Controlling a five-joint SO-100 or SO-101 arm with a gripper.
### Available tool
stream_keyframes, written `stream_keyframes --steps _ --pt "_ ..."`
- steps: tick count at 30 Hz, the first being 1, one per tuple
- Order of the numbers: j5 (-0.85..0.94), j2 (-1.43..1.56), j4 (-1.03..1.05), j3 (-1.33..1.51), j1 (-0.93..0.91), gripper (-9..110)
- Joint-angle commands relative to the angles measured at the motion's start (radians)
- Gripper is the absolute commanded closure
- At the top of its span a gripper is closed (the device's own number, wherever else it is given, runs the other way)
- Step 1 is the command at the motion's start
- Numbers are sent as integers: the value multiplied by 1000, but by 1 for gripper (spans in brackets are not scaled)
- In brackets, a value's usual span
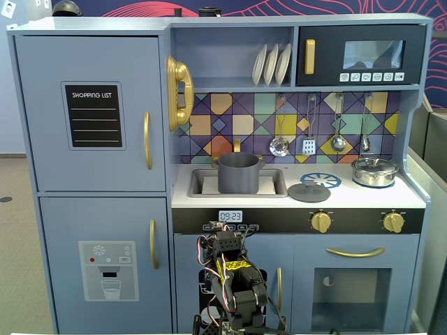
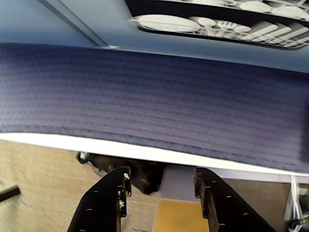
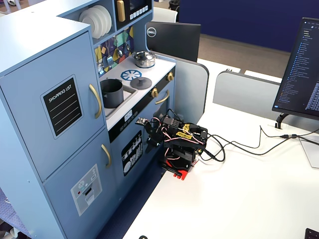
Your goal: Pick up the lid from the counter and put it on the gray recipient
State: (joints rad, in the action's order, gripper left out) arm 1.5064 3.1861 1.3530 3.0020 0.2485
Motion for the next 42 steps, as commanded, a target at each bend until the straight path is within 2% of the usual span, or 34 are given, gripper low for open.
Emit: stream_keyframes --steps 1,4,9,10,15,18,19,23,26,29,31,33,35,42 --pt "26 -38 66 -72 -67 98" --pt "29 -173 21 -278 -121 100" --pt "158 -448 48 -710 -235 97" --pt "193 -486 48 -792 -264 101" --pt "390 -670 54 -1161 -451 101" --pt "419 -732 0 -1289 -603 95" --pt "264 -735 -97 -1292 -643 101" --pt "279 -732 -299 -1255 -770 101" --pt "172 -707 -529 -1170 -827 100" --pt "150 -684 -747 -1052 -859 100" --pt "132 -680 -933 -962 -867 96" --pt "60 -693 -1077 -905 -874 80" --pt "37 -729 -1204 -857 -893 73" --pt "67 -847 -1532 -727 -894 68"
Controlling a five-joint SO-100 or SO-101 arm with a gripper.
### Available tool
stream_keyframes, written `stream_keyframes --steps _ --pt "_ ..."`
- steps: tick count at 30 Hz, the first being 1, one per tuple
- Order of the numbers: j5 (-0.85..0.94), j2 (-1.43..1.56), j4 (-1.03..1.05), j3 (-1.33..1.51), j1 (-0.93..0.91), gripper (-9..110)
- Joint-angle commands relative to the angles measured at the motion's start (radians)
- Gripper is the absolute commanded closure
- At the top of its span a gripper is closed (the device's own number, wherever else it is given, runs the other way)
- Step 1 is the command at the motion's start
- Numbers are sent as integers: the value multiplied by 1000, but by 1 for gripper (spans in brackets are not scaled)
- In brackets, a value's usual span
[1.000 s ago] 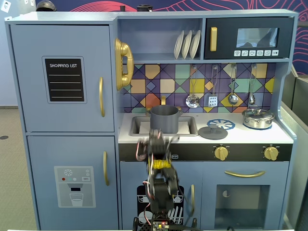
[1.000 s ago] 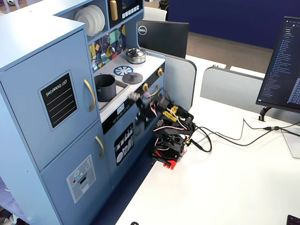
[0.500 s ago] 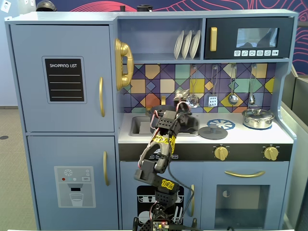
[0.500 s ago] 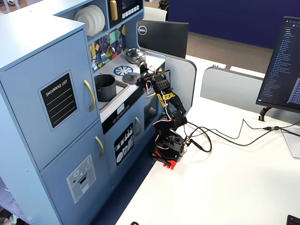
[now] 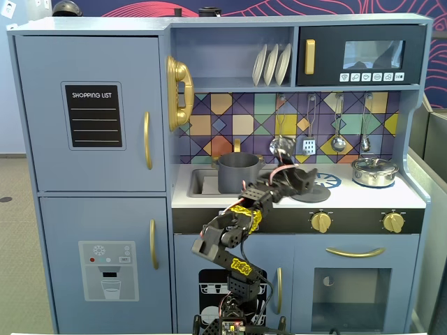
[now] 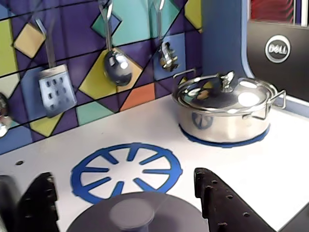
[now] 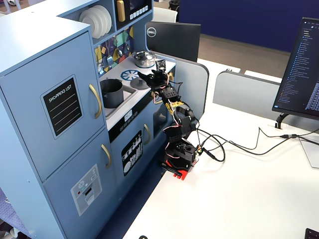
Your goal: Pick up the lid from the counter and put it on the gray recipient
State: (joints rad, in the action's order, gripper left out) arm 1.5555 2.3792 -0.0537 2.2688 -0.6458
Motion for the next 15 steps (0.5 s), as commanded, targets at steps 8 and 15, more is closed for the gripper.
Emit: stream_keyframes --steps 8,15 --pt "41 -189 -198 -32 6 68" --pt "52 -299 -242 -84 25 69"
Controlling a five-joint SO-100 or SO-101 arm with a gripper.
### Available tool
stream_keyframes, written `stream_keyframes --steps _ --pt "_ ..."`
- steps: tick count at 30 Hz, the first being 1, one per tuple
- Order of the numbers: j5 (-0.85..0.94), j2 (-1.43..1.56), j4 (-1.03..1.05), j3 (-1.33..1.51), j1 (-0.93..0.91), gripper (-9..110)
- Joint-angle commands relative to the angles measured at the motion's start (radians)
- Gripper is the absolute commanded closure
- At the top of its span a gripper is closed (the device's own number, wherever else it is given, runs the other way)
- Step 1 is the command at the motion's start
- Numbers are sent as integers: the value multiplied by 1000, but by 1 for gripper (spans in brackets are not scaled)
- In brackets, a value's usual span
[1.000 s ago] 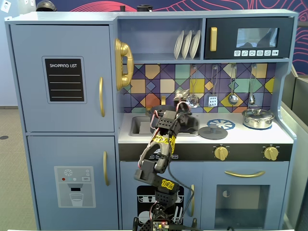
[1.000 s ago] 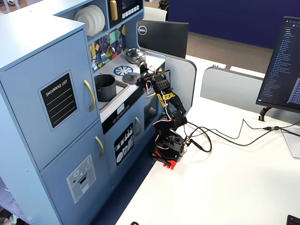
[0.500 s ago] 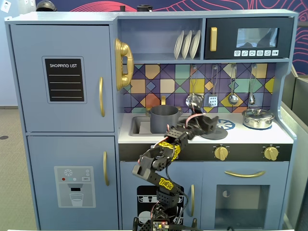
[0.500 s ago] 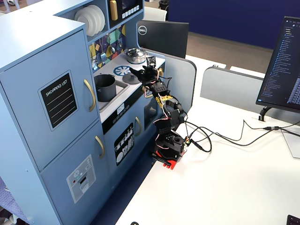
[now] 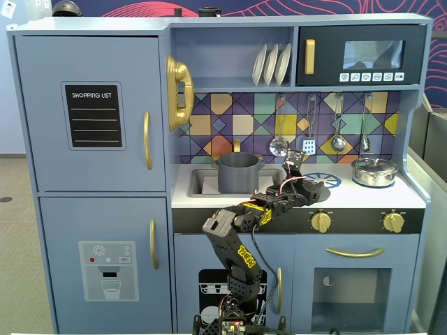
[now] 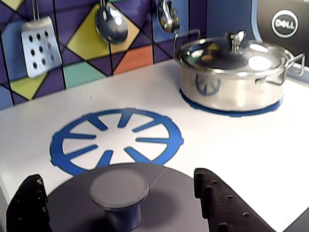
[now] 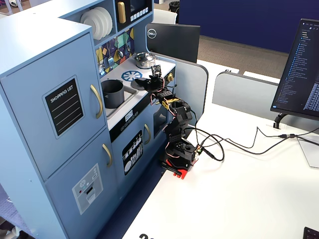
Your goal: Pick up the lid from the counter and put it on the gray recipient
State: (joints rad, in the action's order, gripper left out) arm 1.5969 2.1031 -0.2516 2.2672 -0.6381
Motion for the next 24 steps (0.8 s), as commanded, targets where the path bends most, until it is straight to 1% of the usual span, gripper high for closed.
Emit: stream_keyframes --steps 1,18,24 --pt "12 -38 -49 -92 20 69" --pt "9 -155 -92 -129 35 72" --pt "-8 -179 -110 -126 41 78"
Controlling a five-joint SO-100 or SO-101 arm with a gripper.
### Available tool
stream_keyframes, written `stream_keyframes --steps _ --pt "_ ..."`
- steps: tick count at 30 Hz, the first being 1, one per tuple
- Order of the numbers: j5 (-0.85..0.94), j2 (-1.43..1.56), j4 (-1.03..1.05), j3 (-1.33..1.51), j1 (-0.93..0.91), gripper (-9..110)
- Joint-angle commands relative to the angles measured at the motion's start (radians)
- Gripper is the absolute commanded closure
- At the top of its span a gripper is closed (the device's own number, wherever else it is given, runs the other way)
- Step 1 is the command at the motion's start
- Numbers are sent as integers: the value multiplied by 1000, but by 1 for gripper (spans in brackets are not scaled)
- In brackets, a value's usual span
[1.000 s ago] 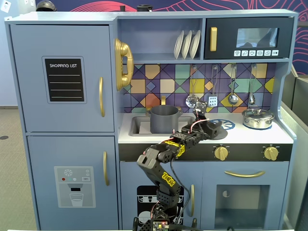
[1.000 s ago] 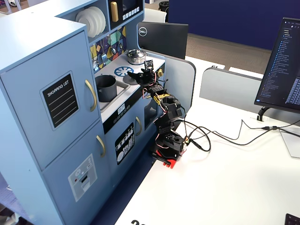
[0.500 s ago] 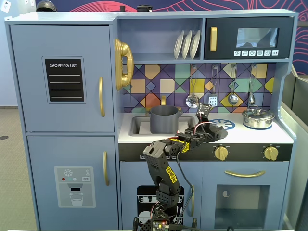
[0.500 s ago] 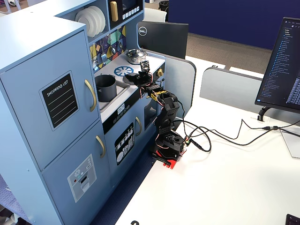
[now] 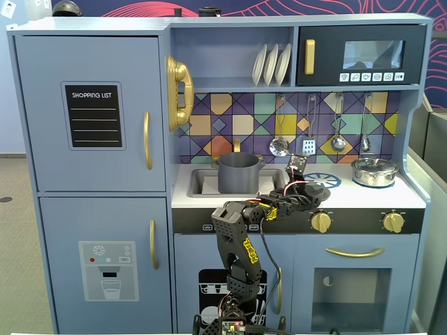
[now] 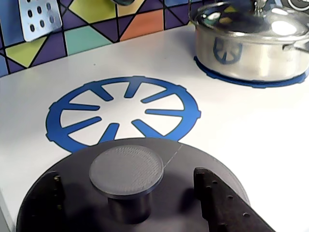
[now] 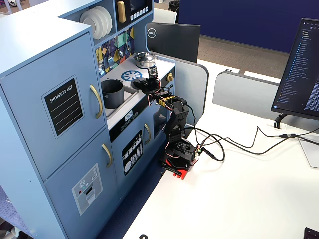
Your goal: Pick up the lid from the counter and put it on the gray recipient
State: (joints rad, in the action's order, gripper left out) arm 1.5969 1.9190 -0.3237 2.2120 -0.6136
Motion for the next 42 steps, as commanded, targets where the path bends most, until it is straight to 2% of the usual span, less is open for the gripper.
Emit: stream_keyframes --steps 1,4,6,18,28,34,42 --pt "-12 5 -40 -69 18 80" --pt "-2 5 -40 -60 28 90" --pt "21 5 -41 -49 38 102" --pt "-8 41 -44 -38 43 102" --pt "-14 95 106 -258 61 102" --pt "-49 179 299 -411 172 102" --pt "-51 249 402 -468 408 102"
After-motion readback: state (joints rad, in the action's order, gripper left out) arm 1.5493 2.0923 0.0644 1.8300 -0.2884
